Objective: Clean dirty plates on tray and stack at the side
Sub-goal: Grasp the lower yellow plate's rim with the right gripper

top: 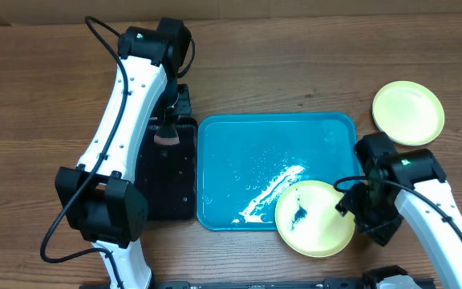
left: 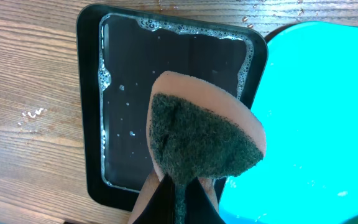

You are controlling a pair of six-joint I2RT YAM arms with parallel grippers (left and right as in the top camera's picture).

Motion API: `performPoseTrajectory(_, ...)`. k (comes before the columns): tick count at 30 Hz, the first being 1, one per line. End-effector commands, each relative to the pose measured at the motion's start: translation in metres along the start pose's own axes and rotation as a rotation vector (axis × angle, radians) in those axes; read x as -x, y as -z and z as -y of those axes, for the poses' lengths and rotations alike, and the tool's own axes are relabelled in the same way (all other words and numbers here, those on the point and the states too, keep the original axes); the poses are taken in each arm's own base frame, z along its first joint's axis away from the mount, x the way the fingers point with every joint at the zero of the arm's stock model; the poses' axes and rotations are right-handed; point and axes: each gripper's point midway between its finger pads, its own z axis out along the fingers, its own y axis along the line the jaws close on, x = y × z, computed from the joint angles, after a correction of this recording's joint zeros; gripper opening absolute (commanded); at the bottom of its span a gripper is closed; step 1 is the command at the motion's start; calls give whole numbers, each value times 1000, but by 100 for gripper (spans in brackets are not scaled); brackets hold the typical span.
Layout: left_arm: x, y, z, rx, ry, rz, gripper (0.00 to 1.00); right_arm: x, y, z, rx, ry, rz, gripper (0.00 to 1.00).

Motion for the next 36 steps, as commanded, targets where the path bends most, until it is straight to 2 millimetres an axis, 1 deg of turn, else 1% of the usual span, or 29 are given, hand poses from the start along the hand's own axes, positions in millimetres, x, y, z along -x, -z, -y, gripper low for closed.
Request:
performPoseTrajectory(1,0,14,0,-39,-2,36,4,-3,-14,-1,4,-10,-24,68)
performPoseTrajectory(4,1,14,0,-38,-5,36,4,-12,-31,2,-4,-18,-72,68)
performPoseTrajectory(6,1,14,0,-38,-5,36,4,-18,-41,9,-32,-34,-98,66)
performPoseTrajectory(8,1,14,0,-39,-5,38,4,-22,-48,11,-44,-15,-105,66)
performPoseTrajectory(11,1,14,1,-40,-4,40,4,-27,-49,4,-44,4,-86,69)
performPoseTrajectory(17,1,14,0,-39,-5,39,4,-38,-55,-14,-30,30,-44,70)
performPoseTrajectory(20,1,14,0,-39,-12,39,4,-43,-58,-17,-39,17,-39,70)
performPoseTrajectory(23,0,14,0,-38,-20,36,4,-45,-61,-15,-62,-2,-31,70)
performPoseTrajectory(27,0,14,0,-38,-20,36,4,-46,-61,-15,-70,-46,-16,68)
performPoseTrajectory(29,0,14,0,-38,-20,36,4,-46,-62,-10,-91,-111,-7,58)
performPoseTrajectory(30,0,14,0,-38,-20,36,4,-46,-63,-9,-96,-130,-7,55)
performPoseTrajectory(33,1,14,0,-38,-23,37,4,-45,-68,-9,-92,-140,-3,55)
performPoseTrajectory(34,1,14,0,-38,-24,37,4,-45,-70,-9,-91,-140,-3,59)
performPoseTrajectory(36,1,14,0,-38,-24,37,4,-46,-76,-7,-93,-140,-12,61)
